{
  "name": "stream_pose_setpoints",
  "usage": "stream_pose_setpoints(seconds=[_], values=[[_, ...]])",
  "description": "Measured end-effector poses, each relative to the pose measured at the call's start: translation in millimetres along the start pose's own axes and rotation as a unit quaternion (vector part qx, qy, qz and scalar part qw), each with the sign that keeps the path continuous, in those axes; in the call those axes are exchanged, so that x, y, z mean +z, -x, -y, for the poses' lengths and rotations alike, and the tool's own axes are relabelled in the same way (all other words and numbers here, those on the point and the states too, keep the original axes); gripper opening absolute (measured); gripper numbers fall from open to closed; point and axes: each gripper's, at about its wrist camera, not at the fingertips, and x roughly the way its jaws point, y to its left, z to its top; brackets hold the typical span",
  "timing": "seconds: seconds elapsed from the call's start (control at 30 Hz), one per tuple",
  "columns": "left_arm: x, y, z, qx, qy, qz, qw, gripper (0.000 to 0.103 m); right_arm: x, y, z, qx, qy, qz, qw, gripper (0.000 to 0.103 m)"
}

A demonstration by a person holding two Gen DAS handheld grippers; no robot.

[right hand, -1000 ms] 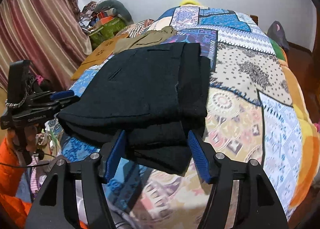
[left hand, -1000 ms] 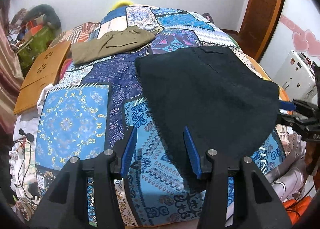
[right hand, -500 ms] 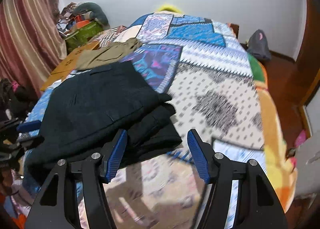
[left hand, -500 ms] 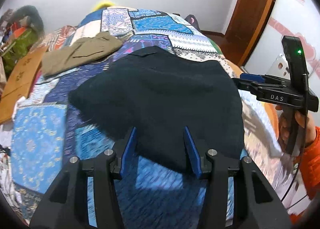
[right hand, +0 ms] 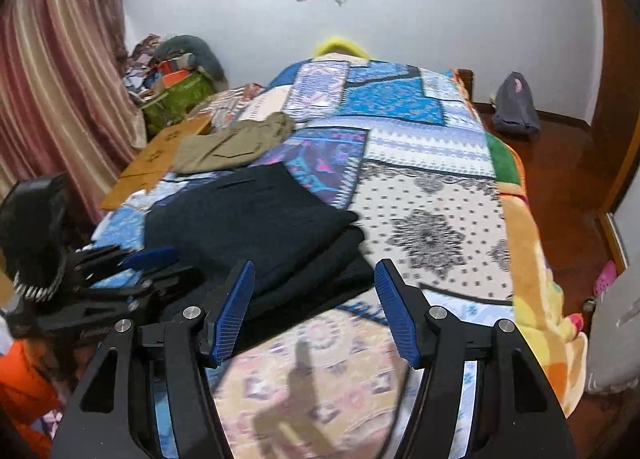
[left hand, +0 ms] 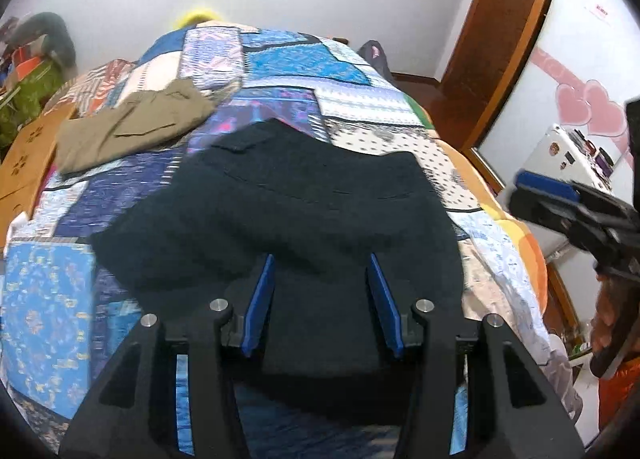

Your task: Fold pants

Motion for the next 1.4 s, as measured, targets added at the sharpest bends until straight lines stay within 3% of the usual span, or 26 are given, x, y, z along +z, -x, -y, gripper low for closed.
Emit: stream_pose_setpoints(seconds=[0.17,0.3,0.37,0.43,0.63,0.93,1.1,1.3,1.4], values=[[4.8,22.7,-60.0,0.041,0.018,0.011,0.9989,0.049,-5.2,-7.1,-36.2,0.03,0.018,-0.003,0.999,0.059],[9.1,23.9,-106.0,0.077,-0.001,-0.002,0.9971,0.055,-9.6,-25.3,-57.3,0.046,0.017,-0.014,0.999,0.059],[9.6,15.7,-121.0,0.074,-0.016,-0.018,0.997,0.057,-12.8,-35.2,-67.3,0.053,0.015,-0.022,0.998,0.059],[10.1,3.9,-130.3,0.07,-0.028,-0.032,0.9967,0.057,-16.4,-43.3,-74.3,0.052,0.015,-0.028,0.998,0.066],[13.5,-32.1,-139.2,0.048,-0.055,-0.046,0.9963,0.067,-29.1,-60.5,-82.5,0.019,0.029,-0.049,0.998,0.068],[15.3,-50.1,-144.0,0.03,-0.034,-0.081,0.9957,0.062,-31.0,-66.3,-78.8,0.011,0.08,-0.066,0.995,0.067],[7.1,-33.7,-130.8,0.044,-0.026,-0.08,0.9955,0.058,-27.0,-66.6,-64.0,0.004,0.105,-0.076,0.992,0.067],[-9.6,-20.9,-92.1,0.077,-0.053,-0.064,0.9935,0.058,-18.0,-69.5,-24.3,-0.004,0.093,-0.082,0.992,0.067],[-11.5,-21.5,-78.3,0.074,-0.051,-0.061,0.9941,0.058,-9.4,-73.7,-4.9,-0.012,0.086,-0.085,0.993,0.067]])
